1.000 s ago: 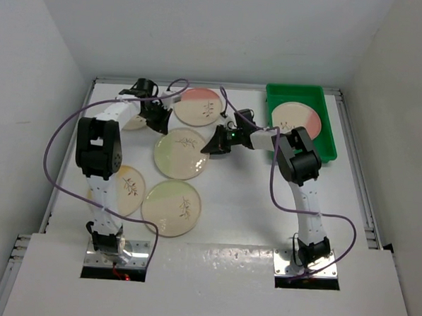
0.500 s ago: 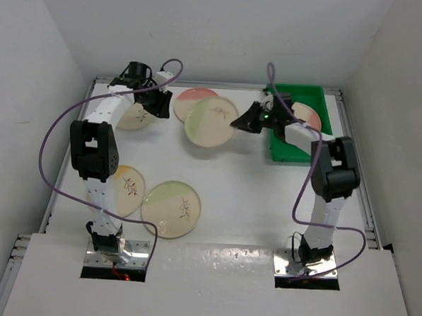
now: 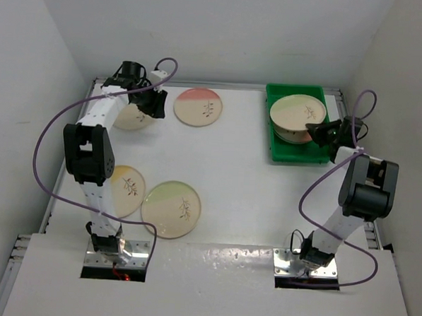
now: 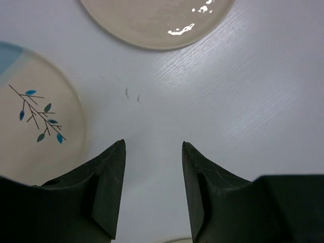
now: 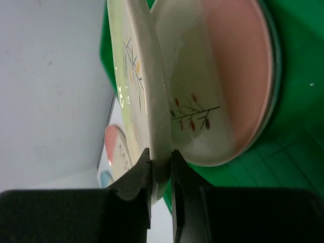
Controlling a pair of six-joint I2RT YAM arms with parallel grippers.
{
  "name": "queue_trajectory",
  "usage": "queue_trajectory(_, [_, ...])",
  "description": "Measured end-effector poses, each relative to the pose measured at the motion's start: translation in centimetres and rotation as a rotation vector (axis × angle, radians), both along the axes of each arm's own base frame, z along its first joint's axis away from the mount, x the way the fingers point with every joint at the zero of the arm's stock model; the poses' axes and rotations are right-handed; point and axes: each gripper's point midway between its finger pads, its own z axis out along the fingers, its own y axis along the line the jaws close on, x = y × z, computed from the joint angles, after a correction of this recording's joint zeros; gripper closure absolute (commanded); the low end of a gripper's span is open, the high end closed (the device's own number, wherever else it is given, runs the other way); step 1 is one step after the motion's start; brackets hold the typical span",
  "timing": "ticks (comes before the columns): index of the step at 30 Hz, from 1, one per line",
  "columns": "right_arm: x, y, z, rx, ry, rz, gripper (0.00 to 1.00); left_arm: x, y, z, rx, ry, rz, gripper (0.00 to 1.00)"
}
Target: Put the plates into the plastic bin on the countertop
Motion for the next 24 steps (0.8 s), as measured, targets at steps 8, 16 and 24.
queue_trajectory(8, [1.0, -1.3, -3.3, 0.001, 0.068, -0.055, 1.00, -0.8, -0.5, -1.3, 0.014, 0.026, -0.029, 0.48])
queue_trajectory(16, [0.9, -1.7, -3.9, -0.014, 0.085, -0.060, 0.84, -2.6, -1.8, -3.5, 0.038, 0.081, -0.081, 0.48])
queue_trajectory(24, [-1.1, -1.6, -6.5, -0.103, 0.250, -0.034, 0.46, -3.4, -2.5, -3.9, 0.064, 0.095, -0.122, 0.48])
